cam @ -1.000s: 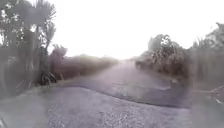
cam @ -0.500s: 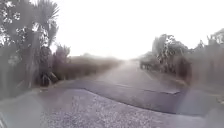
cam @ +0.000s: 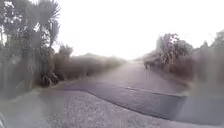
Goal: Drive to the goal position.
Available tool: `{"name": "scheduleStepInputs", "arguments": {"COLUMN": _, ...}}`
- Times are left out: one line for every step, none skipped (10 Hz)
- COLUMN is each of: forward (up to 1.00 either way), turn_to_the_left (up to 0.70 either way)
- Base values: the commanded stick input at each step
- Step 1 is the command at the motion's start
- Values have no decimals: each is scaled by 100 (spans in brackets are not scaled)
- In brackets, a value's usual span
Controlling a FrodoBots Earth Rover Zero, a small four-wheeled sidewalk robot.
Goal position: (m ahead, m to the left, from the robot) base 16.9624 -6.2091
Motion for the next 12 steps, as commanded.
{"name": "scheduleStepInputs", "arguments": {"forward": 70, "turn_to_the_left": 0}}
{"name": "scheduleStepInputs", "arguments": {"forward": 70, "turn_to_the_left": 0}}
{"name": "scheduleStepInputs", "arguments": {"forward": 70, "turn_to_the_left": 0}}
{"name": "scheduleStepInputs", "arguments": {"forward": 70, "turn_to_the_left": 0}}
{"name": "scheduleStepInputs", "arguments": {"forward": 70, "turn_to_the_left": 0}}
{"name": "scheduleStepInputs", "arguments": {"forward": 70, "turn_to_the_left": 0}}
{"name": "scheduleStepInputs", "arguments": {"forward": 70, "turn_to_the_left": 0}}
{"name": "scheduleStepInputs", "arguments": {"forward": 70, "turn_to_the_left": 0}}
{"name": "scheduleStepInputs", "arguments": {"forward": 70, "turn_to_the_left": -14}}
{"name": "scheduleStepInputs", "arguments": {"forward": 70, "turn_to_the_left": -14}}
{"name": "scheduleStepInputs", "arguments": {"forward": 70, "turn_to_the_left": -13}}
{"name": "scheduleStepInputs", "arguments": {"forward": 70, "turn_to_the_left": -7}}
